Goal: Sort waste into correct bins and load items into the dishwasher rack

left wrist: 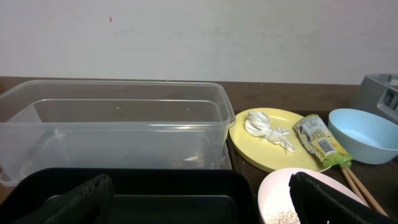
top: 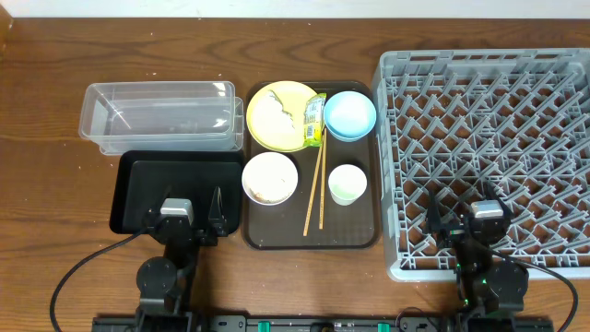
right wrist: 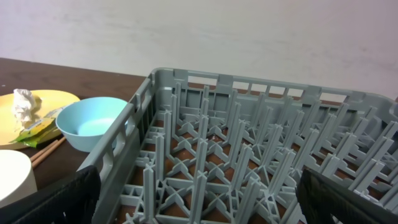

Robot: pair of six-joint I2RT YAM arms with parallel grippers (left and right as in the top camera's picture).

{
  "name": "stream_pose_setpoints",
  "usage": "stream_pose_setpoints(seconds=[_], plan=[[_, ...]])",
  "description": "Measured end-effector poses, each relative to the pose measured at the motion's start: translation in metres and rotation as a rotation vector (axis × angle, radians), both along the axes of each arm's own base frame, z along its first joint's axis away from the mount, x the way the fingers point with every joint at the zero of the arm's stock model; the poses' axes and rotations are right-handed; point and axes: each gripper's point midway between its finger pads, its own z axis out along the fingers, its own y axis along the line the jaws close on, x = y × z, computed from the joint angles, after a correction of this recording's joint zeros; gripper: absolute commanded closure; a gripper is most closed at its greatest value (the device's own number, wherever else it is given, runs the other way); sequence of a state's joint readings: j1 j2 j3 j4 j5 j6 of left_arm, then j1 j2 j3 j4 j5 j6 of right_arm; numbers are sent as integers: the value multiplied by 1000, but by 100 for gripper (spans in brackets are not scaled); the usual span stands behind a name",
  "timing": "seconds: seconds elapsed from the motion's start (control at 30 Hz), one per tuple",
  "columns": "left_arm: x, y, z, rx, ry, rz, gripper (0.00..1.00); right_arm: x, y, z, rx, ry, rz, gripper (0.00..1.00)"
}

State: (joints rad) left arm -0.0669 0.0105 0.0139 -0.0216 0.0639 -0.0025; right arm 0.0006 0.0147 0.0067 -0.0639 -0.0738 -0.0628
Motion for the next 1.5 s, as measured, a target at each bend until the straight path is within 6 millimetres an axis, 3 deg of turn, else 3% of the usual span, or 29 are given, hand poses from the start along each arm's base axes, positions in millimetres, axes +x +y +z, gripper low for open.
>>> stream_pose_setpoints(seconds=[0.77,0.97,1.27,1.5], plan=[[2,0,-26,-21,138,5,7,0,-2,-1,7,6,-12,1],[-2,0,-39,-78,280,22,7,-1,-8,-1,56,88,-51,1],[9,-7,3,-99,507,9,7,13,-9,16,70,329,-74,1],[12,-20,16,-114,874,-30,7,32,-7,20,67,652,-76,1]])
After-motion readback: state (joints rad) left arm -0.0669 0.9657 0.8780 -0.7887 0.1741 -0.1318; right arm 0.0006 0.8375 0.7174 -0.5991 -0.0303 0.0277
